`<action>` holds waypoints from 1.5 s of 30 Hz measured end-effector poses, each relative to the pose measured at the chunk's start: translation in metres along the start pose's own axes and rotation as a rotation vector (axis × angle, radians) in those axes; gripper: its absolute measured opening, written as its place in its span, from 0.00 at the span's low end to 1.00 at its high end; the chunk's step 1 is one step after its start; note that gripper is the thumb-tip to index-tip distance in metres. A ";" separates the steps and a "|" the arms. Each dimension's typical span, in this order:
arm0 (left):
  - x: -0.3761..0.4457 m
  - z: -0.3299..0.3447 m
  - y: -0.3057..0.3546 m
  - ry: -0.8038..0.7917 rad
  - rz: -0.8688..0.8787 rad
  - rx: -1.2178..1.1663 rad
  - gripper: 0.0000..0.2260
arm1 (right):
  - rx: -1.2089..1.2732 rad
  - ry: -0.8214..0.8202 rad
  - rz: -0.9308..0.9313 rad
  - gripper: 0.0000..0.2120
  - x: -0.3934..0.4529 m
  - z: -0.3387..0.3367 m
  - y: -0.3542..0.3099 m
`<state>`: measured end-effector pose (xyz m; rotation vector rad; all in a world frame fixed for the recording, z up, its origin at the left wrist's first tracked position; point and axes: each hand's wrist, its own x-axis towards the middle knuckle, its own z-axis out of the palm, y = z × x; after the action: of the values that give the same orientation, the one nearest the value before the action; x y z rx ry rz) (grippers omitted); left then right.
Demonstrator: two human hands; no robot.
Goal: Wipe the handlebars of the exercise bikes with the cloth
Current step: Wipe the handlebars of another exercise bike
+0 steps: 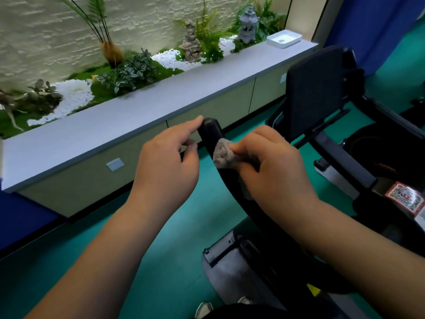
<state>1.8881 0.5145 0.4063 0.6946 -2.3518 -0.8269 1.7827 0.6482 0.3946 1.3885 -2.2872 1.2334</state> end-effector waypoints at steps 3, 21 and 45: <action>-0.001 0.000 0.003 0.026 -0.003 0.039 0.21 | 0.028 0.070 -0.078 0.04 0.029 0.009 -0.007; 0.001 -0.002 0.003 0.004 0.008 0.162 0.23 | 0.056 -0.009 -0.238 0.05 0.022 0.006 0.005; -0.015 0.010 -0.018 0.039 0.372 0.295 0.29 | 0.004 -0.096 0.103 0.08 -0.041 -0.013 0.003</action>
<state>1.8973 0.5153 0.3822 0.3599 -2.4849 -0.3074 1.7992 0.6846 0.3787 1.3754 -2.4498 1.2258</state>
